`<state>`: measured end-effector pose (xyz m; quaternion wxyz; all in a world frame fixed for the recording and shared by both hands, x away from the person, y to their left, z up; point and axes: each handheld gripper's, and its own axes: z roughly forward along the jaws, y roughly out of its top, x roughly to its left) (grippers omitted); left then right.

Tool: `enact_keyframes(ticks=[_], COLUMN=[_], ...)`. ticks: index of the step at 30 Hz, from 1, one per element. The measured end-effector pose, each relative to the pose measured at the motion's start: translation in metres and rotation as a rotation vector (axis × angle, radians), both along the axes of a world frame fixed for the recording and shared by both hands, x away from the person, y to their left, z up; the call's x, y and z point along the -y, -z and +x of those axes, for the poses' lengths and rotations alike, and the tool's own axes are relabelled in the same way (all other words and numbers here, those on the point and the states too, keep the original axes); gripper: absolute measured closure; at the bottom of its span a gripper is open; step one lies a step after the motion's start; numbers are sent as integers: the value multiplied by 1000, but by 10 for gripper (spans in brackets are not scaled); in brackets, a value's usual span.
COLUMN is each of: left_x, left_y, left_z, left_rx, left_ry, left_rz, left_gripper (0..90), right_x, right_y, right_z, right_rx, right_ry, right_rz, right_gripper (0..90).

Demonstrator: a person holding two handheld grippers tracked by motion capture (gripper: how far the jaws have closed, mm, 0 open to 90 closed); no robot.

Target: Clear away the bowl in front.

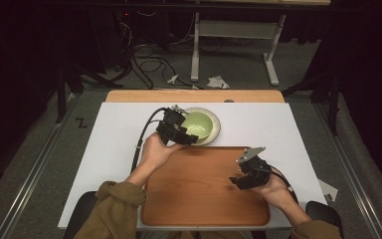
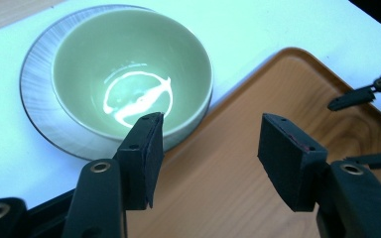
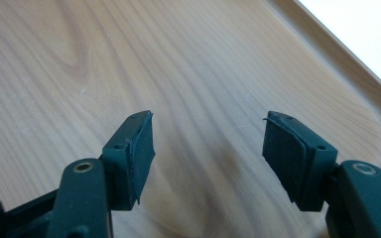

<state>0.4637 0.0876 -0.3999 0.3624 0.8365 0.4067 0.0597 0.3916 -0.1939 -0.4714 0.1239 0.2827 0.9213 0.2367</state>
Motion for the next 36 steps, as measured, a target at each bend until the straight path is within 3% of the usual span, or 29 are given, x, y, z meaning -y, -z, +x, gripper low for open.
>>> enact_keyframes(ticks=[19, 26, 36], left_x=[10, 7, 4], left_y=[-2, 2, 15], left_z=[33, 47, 67], left_rx=[0, -14, -51], left_ry=[-58, -104, -167], left_rz=[79, 87, 133], left_gripper=[428, 428, 428], right_x=[-1, -1, -1], right_y=[0, -1, -1], right_z=[-1, -1, -1], right_rx=[4, 7, 5], right_ry=[-9, -9, -7], right_rz=[-16, -13, -11], right_gripper=[370, 370, 370])
